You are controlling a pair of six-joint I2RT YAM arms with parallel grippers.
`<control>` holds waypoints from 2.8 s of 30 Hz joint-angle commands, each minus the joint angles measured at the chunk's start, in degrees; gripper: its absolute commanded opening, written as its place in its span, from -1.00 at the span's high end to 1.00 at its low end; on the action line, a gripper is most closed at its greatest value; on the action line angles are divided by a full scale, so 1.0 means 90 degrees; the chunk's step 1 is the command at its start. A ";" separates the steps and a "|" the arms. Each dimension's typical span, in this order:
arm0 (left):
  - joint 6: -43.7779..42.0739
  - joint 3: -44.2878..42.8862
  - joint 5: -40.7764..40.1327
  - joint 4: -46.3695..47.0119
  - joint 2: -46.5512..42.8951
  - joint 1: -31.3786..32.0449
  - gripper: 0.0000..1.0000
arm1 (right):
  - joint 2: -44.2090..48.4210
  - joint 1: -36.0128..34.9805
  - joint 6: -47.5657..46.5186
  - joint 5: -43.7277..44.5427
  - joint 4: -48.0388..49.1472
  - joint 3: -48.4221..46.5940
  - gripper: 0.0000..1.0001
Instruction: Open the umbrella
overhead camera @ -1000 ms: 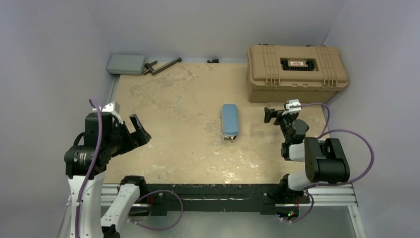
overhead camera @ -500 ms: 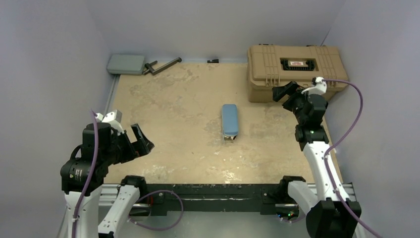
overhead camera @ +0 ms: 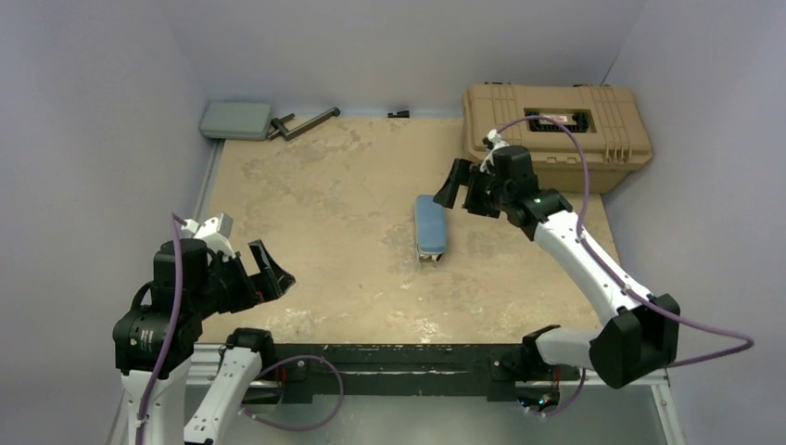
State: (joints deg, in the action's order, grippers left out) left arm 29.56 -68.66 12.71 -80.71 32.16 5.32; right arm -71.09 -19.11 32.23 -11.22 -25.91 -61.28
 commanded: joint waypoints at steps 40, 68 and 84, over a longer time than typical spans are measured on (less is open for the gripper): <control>0.0372 -0.0132 0.0249 -0.0788 -0.0441 0.0024 -1.00 | -0.4248 -0.1954 0.0317 0.3126 -0.3059 -0.3767 -0.90; 0.0192 -0.0089 0.1541 0.0074 -0.0508 0.0023 -1.00 | -0.4523 -0.1776 0.0505 0.2245 -0.2612 -0.3595 -0.17; 0.2151 0.1422 0.1871 0.4689 -0.0233 0.0799 -1.00 | -0.2753 -0.2325 0.2253 0.0631 -0.3057 -0.4847 -0.17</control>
State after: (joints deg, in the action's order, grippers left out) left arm 43.64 -55.99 31.59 -53.63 26.74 6.98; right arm -99.50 -38.09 45.56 -1.58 -53.08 -102.19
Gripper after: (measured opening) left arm 0.998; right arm 0.647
